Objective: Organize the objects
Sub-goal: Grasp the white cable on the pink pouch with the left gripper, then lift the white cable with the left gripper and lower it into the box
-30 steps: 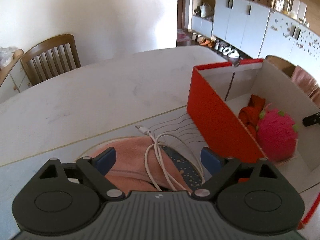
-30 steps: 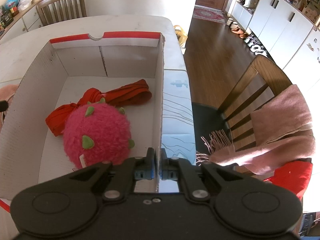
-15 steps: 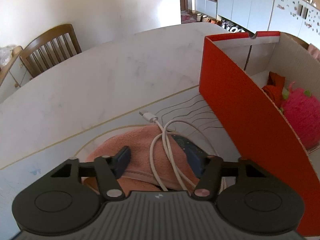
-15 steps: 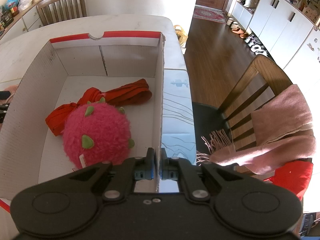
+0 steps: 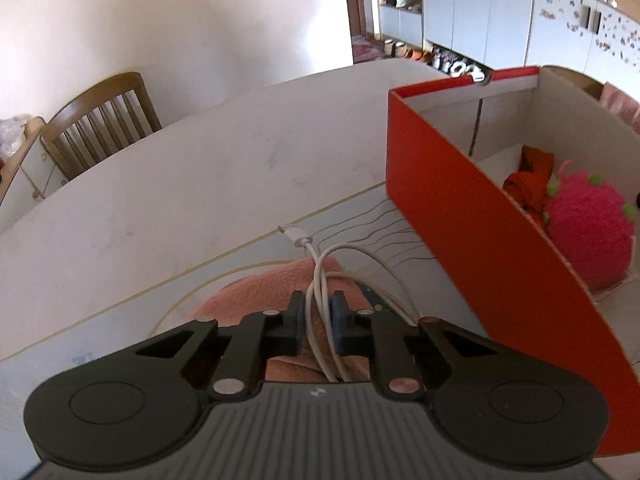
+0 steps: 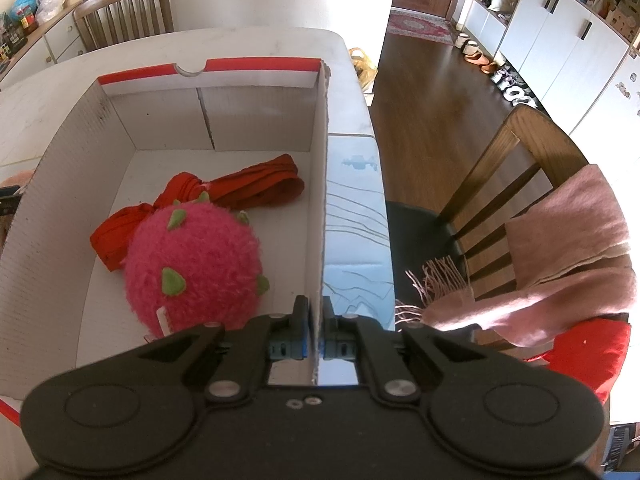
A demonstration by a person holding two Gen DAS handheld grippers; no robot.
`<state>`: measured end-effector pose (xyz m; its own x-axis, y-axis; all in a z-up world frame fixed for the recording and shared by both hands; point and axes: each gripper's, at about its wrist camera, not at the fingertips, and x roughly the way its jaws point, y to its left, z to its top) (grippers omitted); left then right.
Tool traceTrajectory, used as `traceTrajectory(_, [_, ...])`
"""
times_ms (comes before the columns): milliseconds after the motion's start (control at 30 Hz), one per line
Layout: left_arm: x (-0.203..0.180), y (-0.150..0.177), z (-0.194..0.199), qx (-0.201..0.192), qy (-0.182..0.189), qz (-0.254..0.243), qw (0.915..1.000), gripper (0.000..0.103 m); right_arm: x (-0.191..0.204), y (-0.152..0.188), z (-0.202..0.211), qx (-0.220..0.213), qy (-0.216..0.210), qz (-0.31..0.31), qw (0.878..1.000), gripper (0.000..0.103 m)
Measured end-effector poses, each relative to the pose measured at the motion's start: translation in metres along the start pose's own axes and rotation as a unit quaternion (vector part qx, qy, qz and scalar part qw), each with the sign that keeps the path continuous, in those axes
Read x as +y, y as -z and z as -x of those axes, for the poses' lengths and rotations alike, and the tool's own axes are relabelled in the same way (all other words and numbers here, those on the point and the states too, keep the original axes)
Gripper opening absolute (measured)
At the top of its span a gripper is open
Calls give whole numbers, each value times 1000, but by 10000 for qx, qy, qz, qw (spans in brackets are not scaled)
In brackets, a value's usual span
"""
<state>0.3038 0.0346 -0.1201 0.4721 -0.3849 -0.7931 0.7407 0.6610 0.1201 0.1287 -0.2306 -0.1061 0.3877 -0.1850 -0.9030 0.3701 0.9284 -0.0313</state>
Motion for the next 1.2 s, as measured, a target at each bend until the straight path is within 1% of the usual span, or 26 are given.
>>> traceTrajectory(133, [3, -1, 16, -153, 197, 178, 9995, 9, -1, 0, -1, 4, -15, 0, 10000, 4])
traceTrajectory(333, [0, -6, 47, -385, 511, 286, 9975, 9, 0, -1, -1, -7, -35, 36, 10000, 3])
traceTrajectory(433, [-3, -10, 59, -470, 595, 321, 9966, 9, 0, -1, -1, -8, -45, 31, 10000, 3])
traceTrajectory(600, [2, -23, 83, -572, 721, 562, 9942, 9, 0, -1, -1, -12, -40, 36, 10000, 3])
traceTrajectory(667, [2, -30, 93, -648, 782, 571, 9932, 9, 0, -1, -1, -16, -45, 45, 10000, 3])
traceTrajectory(867, [-5, -54, 121, -970, 1008, 460, 9891, 9, 0, -1, -1, -22, -66, 58, 10000, 3])
traceTrajectory(967, [-16, -68, 131, -1132, 1112, 295, 9869, 9, 1, -1, -1, -23, -67, 74, 9999, 3])
traceTrajectory(1100, [-34, -84, 129, -1184, 1197, 36, 9857, 9, 1, -1, -1, -22, -75, 81, 9999, 3])
traceTrajectory(1200, [-54, -94, 121, -1143, 1282, -194, 9849, 9, 1, -1, -1, -22, -98, 87, 9999, 3])
